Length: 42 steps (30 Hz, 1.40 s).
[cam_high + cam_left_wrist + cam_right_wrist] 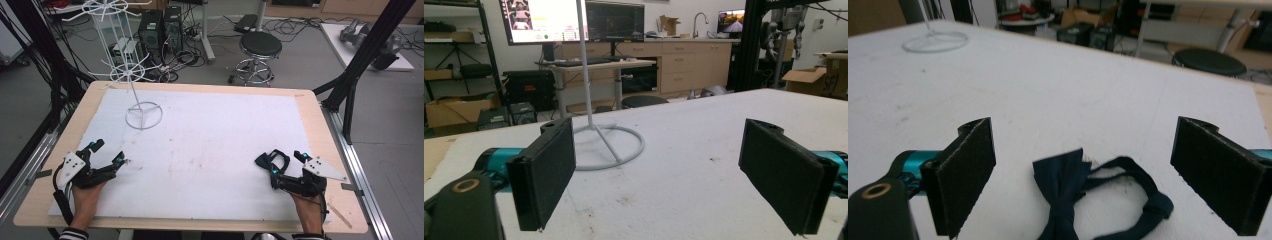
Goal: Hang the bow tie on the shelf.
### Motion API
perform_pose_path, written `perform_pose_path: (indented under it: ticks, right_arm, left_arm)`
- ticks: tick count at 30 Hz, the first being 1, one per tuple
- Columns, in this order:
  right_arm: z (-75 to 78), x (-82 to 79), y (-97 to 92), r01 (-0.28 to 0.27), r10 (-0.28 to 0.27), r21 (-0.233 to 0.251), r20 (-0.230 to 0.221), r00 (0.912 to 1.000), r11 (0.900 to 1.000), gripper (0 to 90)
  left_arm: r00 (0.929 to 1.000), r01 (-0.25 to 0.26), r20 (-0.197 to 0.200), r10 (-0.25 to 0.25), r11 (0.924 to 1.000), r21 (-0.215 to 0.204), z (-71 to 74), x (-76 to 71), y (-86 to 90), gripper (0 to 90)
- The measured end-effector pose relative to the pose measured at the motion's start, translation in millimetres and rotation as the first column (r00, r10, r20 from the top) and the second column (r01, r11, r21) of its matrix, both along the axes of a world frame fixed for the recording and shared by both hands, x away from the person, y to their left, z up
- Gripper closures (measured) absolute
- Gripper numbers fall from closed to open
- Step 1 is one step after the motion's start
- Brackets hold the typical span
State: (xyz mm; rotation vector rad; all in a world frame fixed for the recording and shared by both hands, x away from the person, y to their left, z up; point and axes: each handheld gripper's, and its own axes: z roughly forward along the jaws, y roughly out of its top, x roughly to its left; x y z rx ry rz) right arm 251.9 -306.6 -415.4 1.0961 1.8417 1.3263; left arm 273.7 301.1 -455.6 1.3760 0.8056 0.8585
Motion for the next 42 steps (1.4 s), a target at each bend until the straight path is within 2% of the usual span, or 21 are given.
perform_pose_path:
  ticks: [1, 3, 5, 6, 8, 9, 10, 11, 18, 20, 23, 24, 26, 27, 28, 31, 32, 33, 39, 41, 42]
  right_arm:
    - [0.0, 0.0, 0.0, 0.0, 0.0, 0.0, 0.0, 1.0, 1.0, 9.6]
    - [3.4, 0.4, -3.5, -0.007, 0.007, -0.012, -0.061, 0.9981, 0.9999, 9.6]
    - [3.9, 1.1, -4.8, -0.015, 0.014, -0.02, -0.077, 0.997, 0.9997, 9.6]
    - [4.7, 1.9, -6.3, -0.03, 0.025, -0.045, -0.122, 0.9922, 0.9985, 9.6]
    - [5.5, 2.7, -7.0, -0.037, 0.022, -0.083, -0.174, 0.9845, 0.9959, 9.6]
    - [5.5, 2.7, -7.0, -0.037, 0.022, -0.083, -0.174, 0.9845, 0.9959, 9.6]
    - [5.8, 3.9, -7.9, -0.044, 0.018, -0.12, -0.21, 0.9776, 0.9918, 9.6]
    - [6.1, 4.3, -8.6, -0.047, 0.017, -0.13, -0.222, 0.975, 0.9904, 9.6]
    - [3.8, 5.9, -9.7, -0.063, 0.025, -0.138, -0.264, 0.9643, 0.9885, 9.7]
    - [1.0, 7.1, -8.1, -0.089, 0.041, -0.15, -0.298, 0.9538, 0.9846, 9.7]
    - [-1.3, 7.7, -7.0, -0.104, 0.049, -0.16, -0.319, 0.9466, 0.9815, 11.4]
    - [-3.6, 7.9, -6.9, -0.133, 0.07, -0.16, -0.35, 0.9343, 0.9782, 16.3]
    - [-6.3, 7.9, -5.6, -0.163, 0.09, -0.167, -0.374, 0.9229, 0.9725, 17.0]
    - [-6.3, 7.9, -5.6, -0.163, 0.09, -0.167, -0.374, 0.9229, 0.9725, 17.0]
    - [-8.7, 7.4, -4.5, -0.177, 0.091, -0.194, -0.381, 0.9199, 0.9649, 17.8]
    - [-11.1, 7.4, -5.4, -0.195, 0.105, -0.189, -0.403, 0.9091, 0.9624, 21.5]
    - [-11.1, 7.4, -5.4, -0.195, 0.105, -0.189, -0.403, 0.9091, 0.9624, 21.5]
    - [-11.4, 7.4, -6.2, -0.202, 0.108, -0.188, -0.416, 0.9029, 0.9612, 24.5]
    - [-12.3, 8.1, -7.6, -0.189, 0.095, -0.17, -0.448, 0.8888, 0.9672, 28.1]
    - [-13.1, 9.4, -9.5, -0.175, 0.089, -0.139, -0.475, 0.8754, 0.9747, 31.1]
    - [-13.1, 9.4, -9.5, -0.175, 0.089, -0.139, -0.475, 0.8754, 0.9747, 31.1]
  left_arm:
    - [1.0, 0.0, 0.0, 0.0, 1.0, 0.0, 0.0, 0.0, 0.0, 15.5]
    - [1.0, 0.0, 0.0, 0.0, 1.0, 0.0, 0.0, 0.1, -0.2, 15.5]
    - [1.0, 0.0, -0.001, 0.0, 1.0, 0.001, 0.1, 0.1, -0.1, 15.5]
    - [1.0, 0.0, 0.0, 0.0, 1.0, 0.0, 0.0, 0.0, -0.2, 15.5]
    - [1.0, 0.0, 0.0, 0.0, 1.0, 0.001, 0.1, 0.0, -0.2, 15.5]
    - [1.0, 0.0, 0.0, 0.0, 1.0, 0.001, 0.0, 0.1, -0.2, 15.5]
    - [1.0, -0.001, 0.0, 0.001, 1.0, 0.001, 0.1, 0.0, -0.2, 15.5]
    - [1.0, -0.001, 0.0, 0.001, 1.0, 0.001, 0.1, 0.0, -0.2, 15.5]
    - [1.0, 0.0, -0.001, 0.0, 1.0, 0.002, 0.1, 0.1, -0.3, 15.5]
    - [1.0, 0.0, -0.001, 0.0, 1.0, 0.002, 0.1, 0.1, -0.3, 15.5]
    - [1.0, 0.0, -0.001, 0.0, 1.0, 0.003, 0.1, 0.1, -0.3, 15.5]
    - [1.0, 0.0, -0.002, 0.0, 1.0, 0.005, 0.1, 0.0, -0.1, 15.5]
    - [1.0, 0.0, -0.001, 0.0, 1.0, 0.002, 0.1, 0.1, -0.3, 15.5]
    - [1.0, -0.001, -0.001, 0.001, 1.0, 0.003, 0.1, 0.1, -0.3, 15.5]
    - [1.0, 0.0, -0.001, 0.0, 1.0, 0.002, 0.1, 0.1, -0.3, 15.5]
    - [1.0, 0.0, -0.001, 0.0, 1.0, 0.006, 0.1, 0.1, -0.2, 15.5]
    - [1.0, 0.0, -0.002, 0.0, 1.0, 0.006, 0.1, 0.0, -0.2, 15.5]
    - [1.0, 0.0, -0.002, 0.0, 1.0, 0.003, 0.1, 0.1, -0.3, 15.5]
    - [1.0, 0.0, -0.002, 0.0, 1.0, 0.007, 0.1, 0.0, -0.2, 15.5]
    - [1.0, 0.0, -0.002, 0.0, 1.0, 0.006, 0.1, 0.0, -0.2, 15.5]
    - [1.0, -0.001, -0.001, 0.001, 1.0, 0.003, 0.1, 0.1, -0.3, 15.5]
